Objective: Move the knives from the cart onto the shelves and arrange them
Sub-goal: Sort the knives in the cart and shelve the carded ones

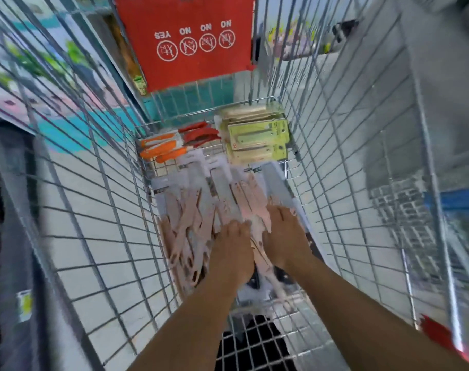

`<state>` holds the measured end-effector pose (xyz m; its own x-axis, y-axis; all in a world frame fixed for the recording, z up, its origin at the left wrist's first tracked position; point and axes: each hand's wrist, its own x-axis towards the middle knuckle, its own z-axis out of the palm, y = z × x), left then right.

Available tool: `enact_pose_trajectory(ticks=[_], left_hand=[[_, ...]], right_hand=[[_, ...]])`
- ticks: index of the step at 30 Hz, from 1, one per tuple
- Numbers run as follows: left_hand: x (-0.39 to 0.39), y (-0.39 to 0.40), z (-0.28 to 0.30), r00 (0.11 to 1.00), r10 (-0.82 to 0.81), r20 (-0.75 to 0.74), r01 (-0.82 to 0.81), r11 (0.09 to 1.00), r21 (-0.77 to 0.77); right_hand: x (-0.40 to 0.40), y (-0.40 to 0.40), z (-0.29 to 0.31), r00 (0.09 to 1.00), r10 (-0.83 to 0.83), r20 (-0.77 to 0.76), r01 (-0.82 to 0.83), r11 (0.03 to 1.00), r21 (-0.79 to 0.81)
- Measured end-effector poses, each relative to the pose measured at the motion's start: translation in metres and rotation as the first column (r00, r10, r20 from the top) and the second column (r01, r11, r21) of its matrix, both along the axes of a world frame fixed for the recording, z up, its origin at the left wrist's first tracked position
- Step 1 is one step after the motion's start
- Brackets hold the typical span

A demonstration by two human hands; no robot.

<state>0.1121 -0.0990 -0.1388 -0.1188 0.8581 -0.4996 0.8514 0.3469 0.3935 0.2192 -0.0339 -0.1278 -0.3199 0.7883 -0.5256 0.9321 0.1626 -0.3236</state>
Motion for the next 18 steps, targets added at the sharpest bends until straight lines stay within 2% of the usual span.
enact_pose_trajectory(ticks=[6, 9, 13, 15, 18], left_hand=[[0.032, 0.002, -0.013, 0.996, -0.054, 0.067, 0.054, 0.999, 0.003], [0.044, 0.001, -0.016, 0.994, -0.102, 0.034, 0.104, 0.994, -0.034], [0.048, -0.002, -0.016, 0.981, -0.183, -0.059, 0.177, 0.979, -0.103], [0.047, -0.006, -0.013, 0.982, -0.146, -0.119, 0.136, 0.987, -0.091], [0.054, -0.01, -0.007, 0.983, 0.046, -0.175, -0.054, 0.998, -0.044]], right_hand=[[0.04, -0.003, -0.004, 0.976, -0.191, 0.104, 0.201, 0.975, -0.098], [0.048, -0.005, -0.008, 0.977, -0.164, 0.134, 0.181, 0.975, -0.125], [0.052, -0.004, -0.015, 0.977, -0.158, 0.144, 0.167, 0.985, -0.051], [0.053, -0.004, -0.019, 0.98, -0.149, 0.131, 0.153, 0.988, -0.021], [0.052, -0.007, -0.024, 0.966, -0.253, 0.059, 0.255, 0.966, -0.032]])
